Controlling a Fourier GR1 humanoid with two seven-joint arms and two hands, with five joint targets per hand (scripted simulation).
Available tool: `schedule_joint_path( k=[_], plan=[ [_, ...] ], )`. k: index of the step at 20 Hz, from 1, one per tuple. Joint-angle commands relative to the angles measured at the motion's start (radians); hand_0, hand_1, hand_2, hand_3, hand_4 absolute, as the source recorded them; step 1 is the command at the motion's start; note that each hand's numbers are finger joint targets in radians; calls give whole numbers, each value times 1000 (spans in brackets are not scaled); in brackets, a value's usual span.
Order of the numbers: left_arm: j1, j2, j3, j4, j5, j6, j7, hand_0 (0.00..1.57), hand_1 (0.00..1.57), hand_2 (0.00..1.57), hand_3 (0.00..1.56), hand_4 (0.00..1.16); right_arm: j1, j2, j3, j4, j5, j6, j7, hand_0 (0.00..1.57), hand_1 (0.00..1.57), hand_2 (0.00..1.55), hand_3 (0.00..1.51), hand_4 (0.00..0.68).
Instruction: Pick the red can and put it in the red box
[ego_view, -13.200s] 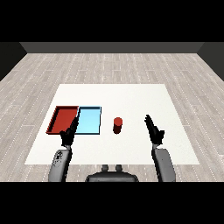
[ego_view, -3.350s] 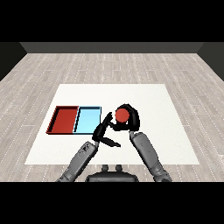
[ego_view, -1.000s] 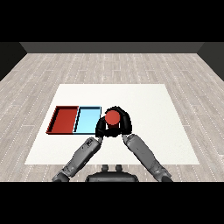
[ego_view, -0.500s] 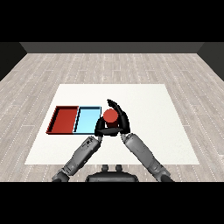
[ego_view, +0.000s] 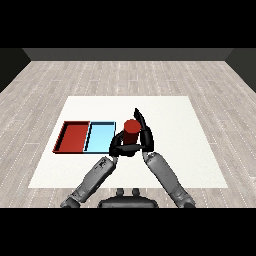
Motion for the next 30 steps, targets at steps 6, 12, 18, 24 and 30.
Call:
schedule_joint_path(
  k=[6, 12, 18, 24, 30],
  plan=[
    [-41, -3, 65, 86, -6, -44, -56, 1571, 1571, 1571, 1477, 1136, 55, -23, -127, -123, -43, 94, 1, 0, 0, 0, 0, 0],
    [-31, 58, 132, 8, -67, -45, 31, 1571, 1571, 1571, 1469, 1151, 281, -193, -269, -353, -186, 220, -46, 0, 0, 0, 0, 0],
    [-43, 182, 240, -25, -88, -78, 89, 1571, 1571, 1561, 1453, 1130, 418, -201, -335, -353, -187, 220, -113, 0, 0, 0, 0, 0],
    [-14, 325, 365, 55, -96, -90, 134, 1571, 1571, 1571, 1487, 1127, 538, -177, -335, -312, -192, 264, -219, 0, 0, 0, 0, 0],
    [-58, 510, 479, 242, -107, -160, 195, 1571, 1571, 1568, 1494, 1136, 471, -225, -420, -290, -232, 278, -137, 0, 0, 0, 0, 0]
  ],
)
